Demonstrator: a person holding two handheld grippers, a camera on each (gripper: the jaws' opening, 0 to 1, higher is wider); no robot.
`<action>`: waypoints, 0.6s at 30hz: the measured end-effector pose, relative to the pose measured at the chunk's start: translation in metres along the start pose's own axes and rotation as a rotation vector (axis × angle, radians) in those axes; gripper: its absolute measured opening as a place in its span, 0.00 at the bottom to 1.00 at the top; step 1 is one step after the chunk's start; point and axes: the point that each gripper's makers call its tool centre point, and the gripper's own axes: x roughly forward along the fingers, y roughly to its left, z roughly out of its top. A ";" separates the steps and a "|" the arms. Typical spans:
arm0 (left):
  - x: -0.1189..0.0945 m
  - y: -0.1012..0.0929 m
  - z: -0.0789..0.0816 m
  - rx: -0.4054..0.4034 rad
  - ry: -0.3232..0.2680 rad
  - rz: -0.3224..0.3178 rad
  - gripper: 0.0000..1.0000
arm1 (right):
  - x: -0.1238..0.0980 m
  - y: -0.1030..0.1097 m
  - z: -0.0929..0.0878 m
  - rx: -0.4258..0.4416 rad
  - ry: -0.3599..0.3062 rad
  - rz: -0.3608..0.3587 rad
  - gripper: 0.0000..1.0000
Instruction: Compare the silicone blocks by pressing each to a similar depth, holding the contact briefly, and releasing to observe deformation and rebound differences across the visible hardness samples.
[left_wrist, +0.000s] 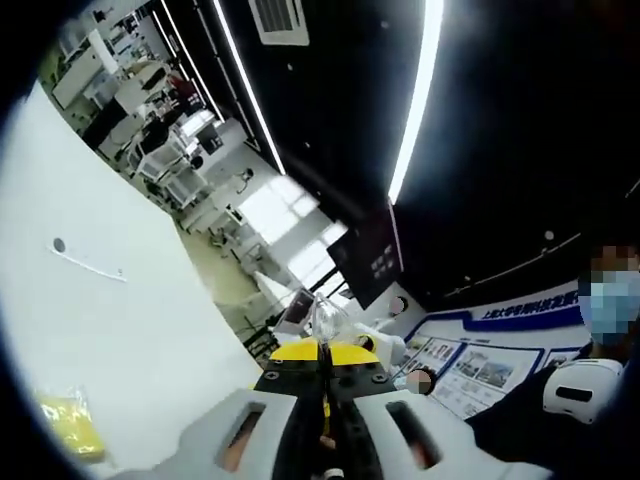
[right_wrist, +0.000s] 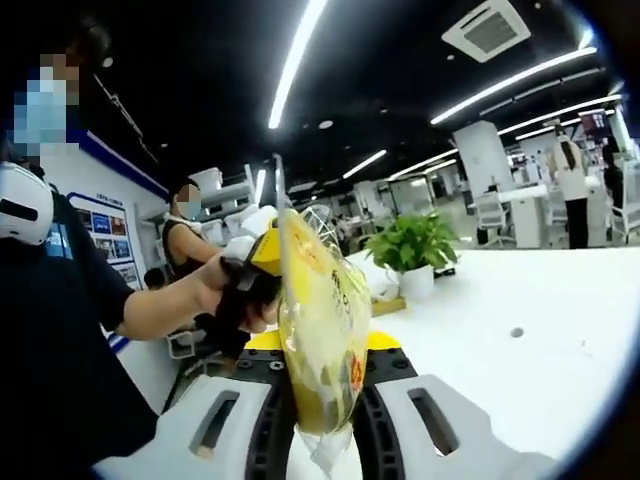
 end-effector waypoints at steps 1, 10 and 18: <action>0.000 0.000 0.000 -0.007 0.001 0.000 0.00 | 0.000 0.000 -0.001 0.017 0.000 0.001 0.15; 0.002 -0.004 -0.001 -0.050 -0.007 -0.029 0.00 | -0.004 -0.002 0.001 0.008 -0.009 -0.013 0.22; 0.002 -0.006 -0.007 -0.066 0.003 -0.047 0.00 | -0.004 -0.001 -0.004 0.008 0.001 -0.018 0.26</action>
